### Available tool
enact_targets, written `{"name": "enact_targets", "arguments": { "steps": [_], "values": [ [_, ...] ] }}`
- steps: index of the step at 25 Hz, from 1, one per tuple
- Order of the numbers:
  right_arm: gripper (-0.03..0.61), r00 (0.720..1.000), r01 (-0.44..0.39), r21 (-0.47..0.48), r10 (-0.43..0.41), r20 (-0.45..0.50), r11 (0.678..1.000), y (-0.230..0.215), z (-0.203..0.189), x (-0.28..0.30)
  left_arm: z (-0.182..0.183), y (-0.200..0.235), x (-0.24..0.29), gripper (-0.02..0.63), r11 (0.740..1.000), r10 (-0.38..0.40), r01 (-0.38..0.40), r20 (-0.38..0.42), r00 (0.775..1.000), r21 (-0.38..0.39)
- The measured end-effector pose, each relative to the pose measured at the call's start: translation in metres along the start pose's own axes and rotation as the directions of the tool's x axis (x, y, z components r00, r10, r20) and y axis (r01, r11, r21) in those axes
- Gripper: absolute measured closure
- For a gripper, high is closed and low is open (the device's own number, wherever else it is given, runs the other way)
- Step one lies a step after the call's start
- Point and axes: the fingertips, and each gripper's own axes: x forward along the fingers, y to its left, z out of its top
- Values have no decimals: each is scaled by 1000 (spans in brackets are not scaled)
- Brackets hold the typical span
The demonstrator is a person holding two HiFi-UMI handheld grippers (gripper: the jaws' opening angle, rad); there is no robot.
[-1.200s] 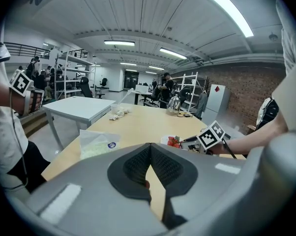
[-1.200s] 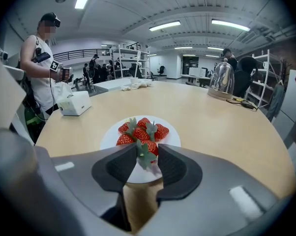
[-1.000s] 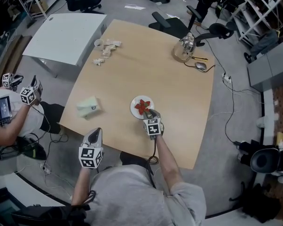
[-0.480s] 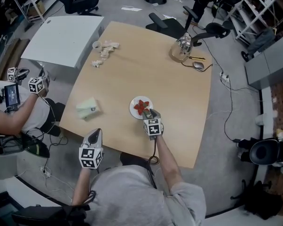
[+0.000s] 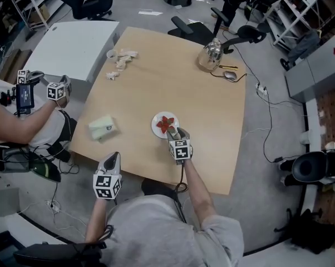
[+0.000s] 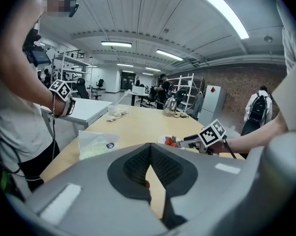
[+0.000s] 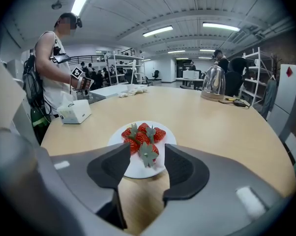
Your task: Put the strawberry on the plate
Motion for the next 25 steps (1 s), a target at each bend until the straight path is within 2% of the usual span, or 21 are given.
{"name": "enact_targets", "arguments": {
  "steps": [5,16,21,25],
  "values": [
    [395,999,17,9,-17,30,1000,5,4,-22,-1,-5,-10,595,1000,-20,20,8,1000,11],
    [551,987,79,14,-80,138,997,25,6,-83,-11,-15,-35,595,996,-80,78,37,996,35],
    [571,970,120,72,-132,205,990,29,12,-123,-10,-21,-45,595,994,-112,111,70,991,19],
    [571,950,161,82,-177,258,984,31,16,-156,-5,-31,-49,595,989,-146,143,94,985,33]
  ]
}}
